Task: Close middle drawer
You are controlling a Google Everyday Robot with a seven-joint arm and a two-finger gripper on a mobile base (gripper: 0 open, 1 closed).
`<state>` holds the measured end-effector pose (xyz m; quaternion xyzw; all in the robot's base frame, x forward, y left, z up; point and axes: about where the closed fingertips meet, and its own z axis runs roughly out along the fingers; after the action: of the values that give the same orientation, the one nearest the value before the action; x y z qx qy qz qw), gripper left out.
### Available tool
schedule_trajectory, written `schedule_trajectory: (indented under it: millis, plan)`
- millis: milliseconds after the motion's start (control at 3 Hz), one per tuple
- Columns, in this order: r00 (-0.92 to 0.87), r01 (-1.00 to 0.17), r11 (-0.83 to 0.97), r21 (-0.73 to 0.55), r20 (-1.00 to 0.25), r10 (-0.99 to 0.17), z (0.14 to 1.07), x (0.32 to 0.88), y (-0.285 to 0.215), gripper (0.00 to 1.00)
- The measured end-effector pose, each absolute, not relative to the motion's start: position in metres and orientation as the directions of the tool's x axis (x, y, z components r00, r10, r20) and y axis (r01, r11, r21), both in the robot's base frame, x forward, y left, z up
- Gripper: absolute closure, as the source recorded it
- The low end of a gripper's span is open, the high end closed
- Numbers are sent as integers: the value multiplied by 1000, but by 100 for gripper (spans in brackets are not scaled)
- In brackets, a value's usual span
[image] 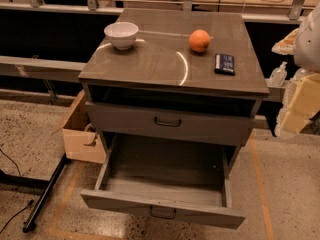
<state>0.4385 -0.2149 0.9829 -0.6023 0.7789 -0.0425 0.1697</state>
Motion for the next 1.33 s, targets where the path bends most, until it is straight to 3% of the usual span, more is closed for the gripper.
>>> schedule_trajectory:
  millis: [667, 1333]
  plan:
    - [-199, -913, 257, -317, -206, -958, 974, 437, -219, 0]
    - [-225, -890, 295, -348, -228, -947, 863, 406, -252, 0]
